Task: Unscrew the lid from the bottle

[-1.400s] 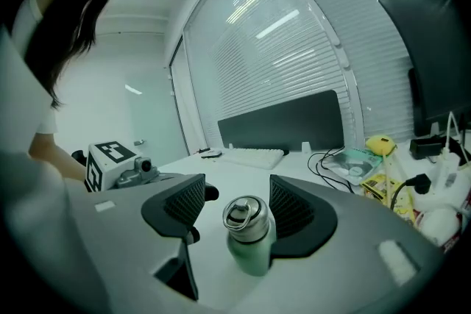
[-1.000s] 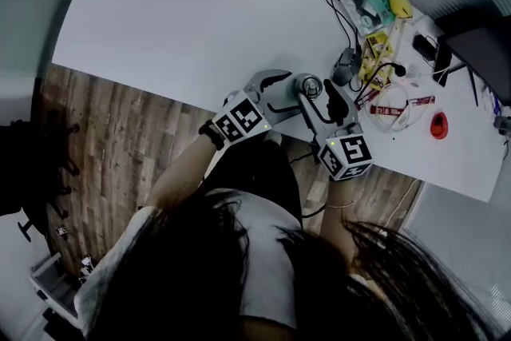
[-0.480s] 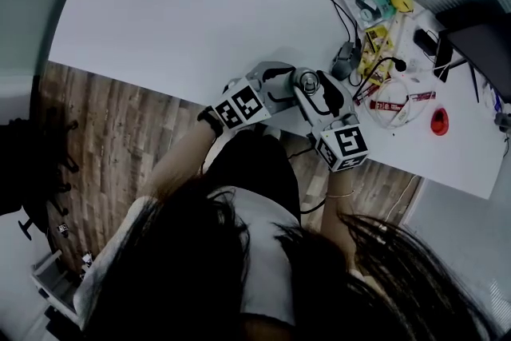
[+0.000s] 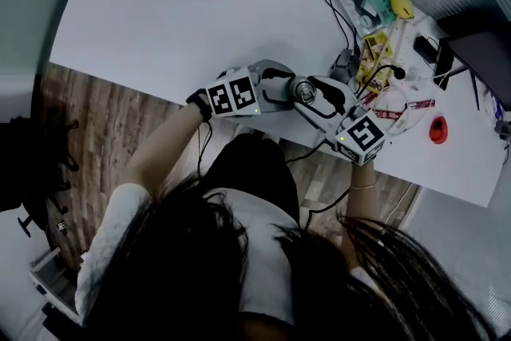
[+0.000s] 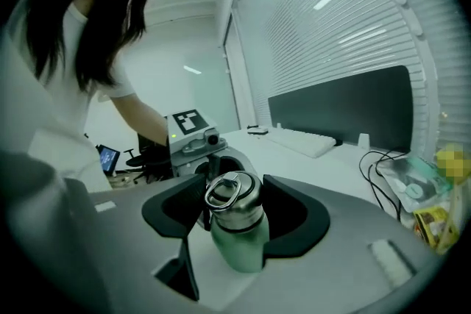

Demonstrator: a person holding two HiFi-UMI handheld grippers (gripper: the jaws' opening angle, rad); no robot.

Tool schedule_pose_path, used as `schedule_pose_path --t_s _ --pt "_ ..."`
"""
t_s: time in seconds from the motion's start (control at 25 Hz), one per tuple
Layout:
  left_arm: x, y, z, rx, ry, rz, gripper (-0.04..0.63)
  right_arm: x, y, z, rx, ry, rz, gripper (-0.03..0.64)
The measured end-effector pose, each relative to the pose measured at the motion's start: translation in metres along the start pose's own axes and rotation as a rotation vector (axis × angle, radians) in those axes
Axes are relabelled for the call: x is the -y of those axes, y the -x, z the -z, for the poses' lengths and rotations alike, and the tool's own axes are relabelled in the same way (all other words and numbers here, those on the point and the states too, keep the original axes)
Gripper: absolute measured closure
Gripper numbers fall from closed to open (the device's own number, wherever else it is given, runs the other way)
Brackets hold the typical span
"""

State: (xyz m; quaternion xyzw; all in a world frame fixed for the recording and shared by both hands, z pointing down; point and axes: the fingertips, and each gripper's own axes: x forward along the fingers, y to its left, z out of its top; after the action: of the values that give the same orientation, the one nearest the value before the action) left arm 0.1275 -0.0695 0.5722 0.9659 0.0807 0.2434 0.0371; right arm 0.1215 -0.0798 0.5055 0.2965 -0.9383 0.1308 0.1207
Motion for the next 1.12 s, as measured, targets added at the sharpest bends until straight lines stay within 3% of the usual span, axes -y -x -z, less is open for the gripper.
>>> schedule_pose_path --t_s 0.4,0.64,0.76,0.84,1.12 --pt "0.000 0.001 0.001 -0.124 -0.139 0.240 0.255 -0.009 -0.003 0.001 -0.145 0.137 -0.367 0.379" --pt "-0.001 0.001 0.000 -0.154 -0.176 0.291 0.256 -0.010 -0.006 0.001 -0.227 0.198 -0.465 0.380" --pt "-0.001 0.002 0.000 -0.120 -0.152 0.251 0.256 -0.008 -0.006 0.003 -0.225 0.155 -0.404 0.379" --pt "0.000 0.002 0.001 -0.106 -0.130 0.210 0.256 -0.003 -0.004 0.007 -0.179 0.070 -0.302 0.377" --pt "0.005 0.004 0.002 -0.033 -0.009 -0.014 0.256 -0.002 0.016 0.007 0.074 -0.233 0.242 0.373"
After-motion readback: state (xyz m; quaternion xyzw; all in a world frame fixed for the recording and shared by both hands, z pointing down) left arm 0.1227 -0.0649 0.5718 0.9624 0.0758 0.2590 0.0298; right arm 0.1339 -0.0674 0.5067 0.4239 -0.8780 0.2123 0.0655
